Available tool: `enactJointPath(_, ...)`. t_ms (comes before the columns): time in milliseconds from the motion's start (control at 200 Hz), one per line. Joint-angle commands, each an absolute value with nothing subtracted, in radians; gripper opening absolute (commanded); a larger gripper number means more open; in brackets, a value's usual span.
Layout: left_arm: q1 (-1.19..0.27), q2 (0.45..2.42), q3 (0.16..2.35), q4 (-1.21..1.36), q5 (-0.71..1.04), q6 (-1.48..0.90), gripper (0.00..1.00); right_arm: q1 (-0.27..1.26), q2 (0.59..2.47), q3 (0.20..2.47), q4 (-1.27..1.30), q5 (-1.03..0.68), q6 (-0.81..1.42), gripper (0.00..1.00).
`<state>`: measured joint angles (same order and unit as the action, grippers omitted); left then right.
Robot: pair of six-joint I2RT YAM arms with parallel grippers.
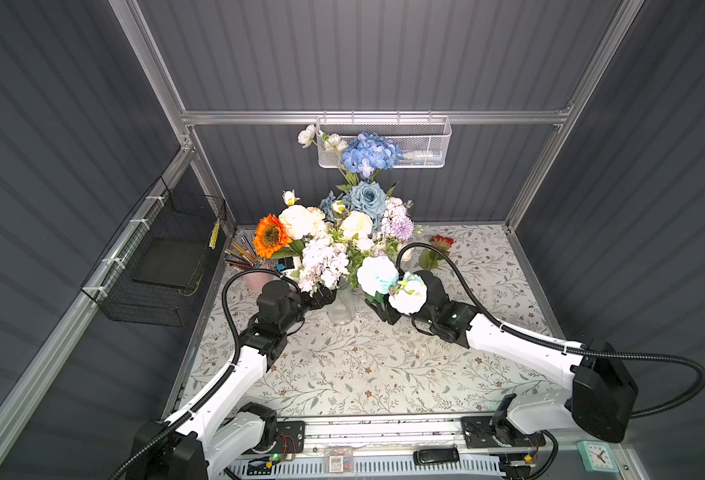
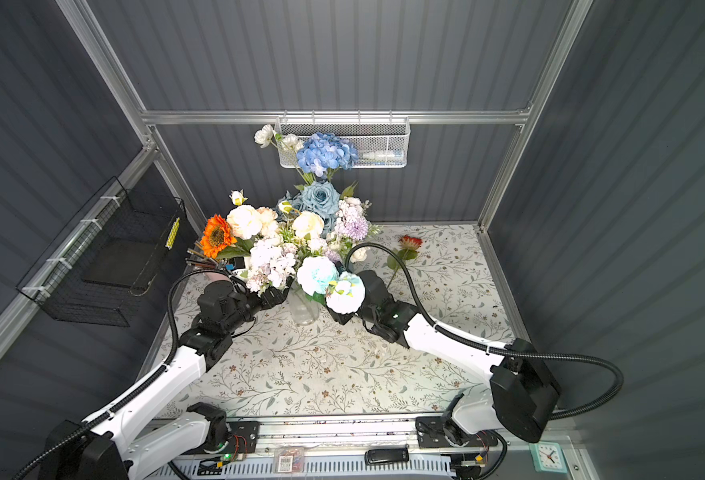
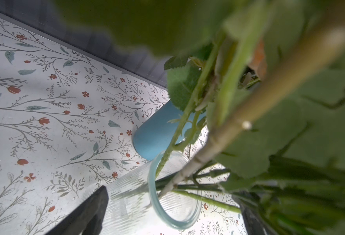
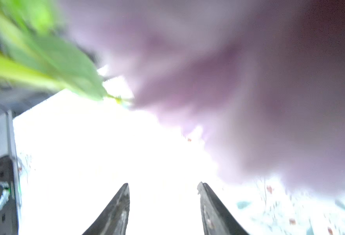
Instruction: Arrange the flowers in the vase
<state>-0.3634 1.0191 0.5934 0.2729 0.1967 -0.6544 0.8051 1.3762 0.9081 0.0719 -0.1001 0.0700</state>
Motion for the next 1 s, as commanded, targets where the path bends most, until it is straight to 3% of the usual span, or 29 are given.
enactJointPath(0,-0.362,1.021,0.619,0.282,0.178,-0.630,1.00,0.798,1.352,0.884,-0.026,-0.088,0.083,0.57)
enactJointPath(375,-0.362,1.004,0.626,0.250,0.163,-0.635,1.00,0.758,1.328,0.856,-0.109,-0.110,0.081,0.60)
enactJointPath(680,-0.362,0.999,0.628,0.244,0.162,-0.634,1.00,0.773,1.075,0.580,0.509,-0.254,0.097,0.57)
enactJointPath(996,-0.362,1.009,0.626,0.250,0.171,-0.629,1.00,0.873,1.229,0.627,0.949,-0.241,0.074,0.51)
